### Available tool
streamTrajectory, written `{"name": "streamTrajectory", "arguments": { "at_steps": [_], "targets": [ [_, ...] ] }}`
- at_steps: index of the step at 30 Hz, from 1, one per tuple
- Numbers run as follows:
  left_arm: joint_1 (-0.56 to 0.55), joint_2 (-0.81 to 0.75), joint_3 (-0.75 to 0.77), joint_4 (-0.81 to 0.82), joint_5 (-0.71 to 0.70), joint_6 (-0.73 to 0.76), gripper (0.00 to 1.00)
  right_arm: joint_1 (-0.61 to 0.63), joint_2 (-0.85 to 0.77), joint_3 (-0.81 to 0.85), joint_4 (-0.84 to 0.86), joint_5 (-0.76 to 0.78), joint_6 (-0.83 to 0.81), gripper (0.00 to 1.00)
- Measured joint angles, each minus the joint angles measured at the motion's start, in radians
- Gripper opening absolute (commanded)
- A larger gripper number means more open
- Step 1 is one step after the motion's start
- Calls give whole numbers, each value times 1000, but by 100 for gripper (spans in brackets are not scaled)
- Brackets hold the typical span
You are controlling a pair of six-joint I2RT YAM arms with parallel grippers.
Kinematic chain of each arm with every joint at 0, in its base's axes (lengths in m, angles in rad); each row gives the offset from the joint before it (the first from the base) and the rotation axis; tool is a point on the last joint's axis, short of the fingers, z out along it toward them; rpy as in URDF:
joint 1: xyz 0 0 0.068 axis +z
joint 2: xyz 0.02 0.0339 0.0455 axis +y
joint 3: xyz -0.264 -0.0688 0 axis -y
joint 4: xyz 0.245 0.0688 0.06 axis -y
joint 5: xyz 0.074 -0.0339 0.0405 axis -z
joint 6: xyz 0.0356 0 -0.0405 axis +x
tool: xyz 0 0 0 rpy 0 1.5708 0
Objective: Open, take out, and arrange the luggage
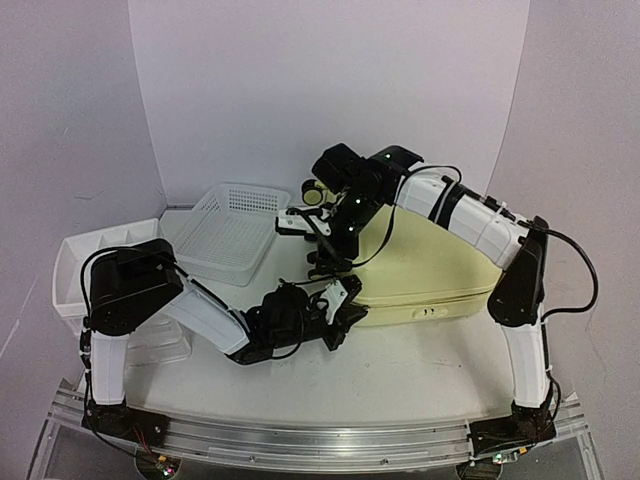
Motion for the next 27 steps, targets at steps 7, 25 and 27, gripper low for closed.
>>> {"name": "streamTrajectory", "arguments": {
  "at_steps": [7,25,27],
  "targets": [
    [0,2,0,3,0,0,0,27,46,62,-77,70,-32,74],
    [5,3,-19,19,-28,-65,0,73,-13,-107,82,220,20,24],
    [12,3,-32,32,-28,-71,0,74,-45,-174,163,227,32,18]
  ]
}}
